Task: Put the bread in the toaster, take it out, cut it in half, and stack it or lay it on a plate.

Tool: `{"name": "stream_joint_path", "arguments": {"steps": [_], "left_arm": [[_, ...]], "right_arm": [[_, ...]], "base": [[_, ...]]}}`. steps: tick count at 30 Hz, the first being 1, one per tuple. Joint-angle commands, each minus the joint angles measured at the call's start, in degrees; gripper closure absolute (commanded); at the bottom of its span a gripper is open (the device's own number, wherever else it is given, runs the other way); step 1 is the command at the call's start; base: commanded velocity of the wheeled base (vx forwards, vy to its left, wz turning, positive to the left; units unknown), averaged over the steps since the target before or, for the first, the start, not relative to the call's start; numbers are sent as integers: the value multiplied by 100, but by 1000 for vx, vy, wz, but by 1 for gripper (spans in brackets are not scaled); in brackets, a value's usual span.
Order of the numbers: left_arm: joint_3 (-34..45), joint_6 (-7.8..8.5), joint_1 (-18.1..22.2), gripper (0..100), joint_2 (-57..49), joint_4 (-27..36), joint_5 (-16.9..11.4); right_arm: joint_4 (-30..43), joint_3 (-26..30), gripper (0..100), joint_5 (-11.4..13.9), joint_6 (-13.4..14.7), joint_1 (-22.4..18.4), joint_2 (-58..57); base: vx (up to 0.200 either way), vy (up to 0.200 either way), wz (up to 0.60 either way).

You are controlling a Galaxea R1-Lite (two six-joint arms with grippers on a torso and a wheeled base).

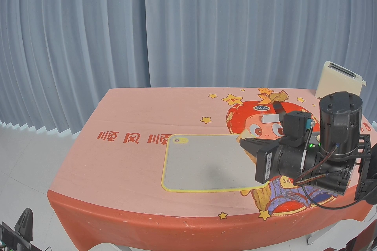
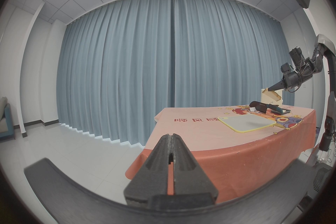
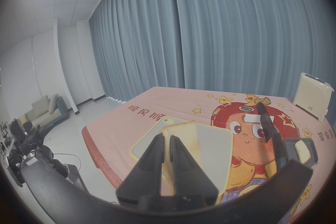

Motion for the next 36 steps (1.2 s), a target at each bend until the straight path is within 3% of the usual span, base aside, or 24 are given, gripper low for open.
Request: {"name": "stream_joint_path", "arguments": {"steps": [1, 6, 30, 36], "left_arm": [[101, -2, 2, 100, -49, -2, -1], [101, -11, 2, 100, -49, -2, -1], [101, -2, 2, 100, -57, -2, -1], [101, -2, 2, 100, -57, -2, -1]], "right_arm": [[-1, 0, 100, 1, 1, 3, 12], [-10, 18, 100, 1, -8, -6, 3], [-1, 88, 100, -8, -52, -155, -6], [-1, 88, 100, -8, -43, -164, -6]], "base": [[0, -200, 0], [0, -200, 0], [0, 0, 0], [0, -200, 0]]}}
